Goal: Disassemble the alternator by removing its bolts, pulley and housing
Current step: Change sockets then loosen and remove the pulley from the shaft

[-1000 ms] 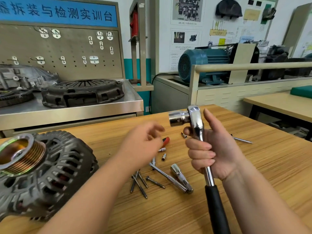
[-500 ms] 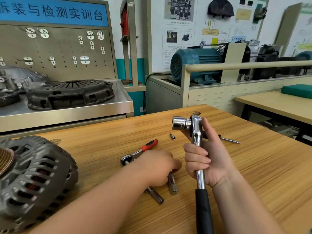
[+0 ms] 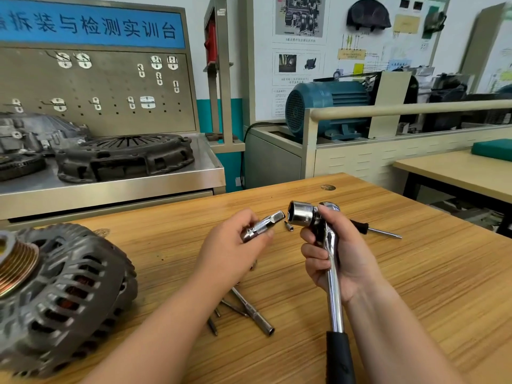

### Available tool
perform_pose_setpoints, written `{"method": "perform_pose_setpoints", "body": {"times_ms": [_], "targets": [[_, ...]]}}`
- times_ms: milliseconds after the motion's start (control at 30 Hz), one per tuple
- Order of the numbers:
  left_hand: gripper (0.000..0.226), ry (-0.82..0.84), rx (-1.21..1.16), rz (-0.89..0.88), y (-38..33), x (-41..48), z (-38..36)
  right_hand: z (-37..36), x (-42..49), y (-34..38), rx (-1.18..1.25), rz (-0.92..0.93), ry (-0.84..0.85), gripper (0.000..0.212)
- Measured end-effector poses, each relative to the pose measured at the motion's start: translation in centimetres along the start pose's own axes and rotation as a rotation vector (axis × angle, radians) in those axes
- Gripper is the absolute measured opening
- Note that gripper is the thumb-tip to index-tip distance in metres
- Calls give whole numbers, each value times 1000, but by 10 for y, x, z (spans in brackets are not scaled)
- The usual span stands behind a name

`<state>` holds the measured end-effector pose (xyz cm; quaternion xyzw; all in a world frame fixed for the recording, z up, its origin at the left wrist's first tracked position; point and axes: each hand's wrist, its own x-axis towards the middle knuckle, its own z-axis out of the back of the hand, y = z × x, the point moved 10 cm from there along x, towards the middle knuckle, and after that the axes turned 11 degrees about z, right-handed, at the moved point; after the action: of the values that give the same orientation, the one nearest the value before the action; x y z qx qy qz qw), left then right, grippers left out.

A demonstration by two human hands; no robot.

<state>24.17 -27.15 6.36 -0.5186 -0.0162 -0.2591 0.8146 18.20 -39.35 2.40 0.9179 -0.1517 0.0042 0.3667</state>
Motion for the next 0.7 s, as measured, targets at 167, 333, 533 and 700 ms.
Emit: {"method": "perform_pose_setpoints", "body": {"times_ms": [167, 333, 533, 700], "targets": [[18, -35, 32, -100, -18, -13, 12, -27, -7, -11, 185, -107, 230, 43], [11, -94, 48, -174, -38, -21, 22, -46, -18, -13, 419, -205, 382, 34], [25, -86, -260, -1, -35, -24, 24, -38, -15, -17, 268, -181, 318, 37], [47, 7, -348, 141, -26, -19, 17, -28, -10, -37, 11, -162, 164, 44]]}}
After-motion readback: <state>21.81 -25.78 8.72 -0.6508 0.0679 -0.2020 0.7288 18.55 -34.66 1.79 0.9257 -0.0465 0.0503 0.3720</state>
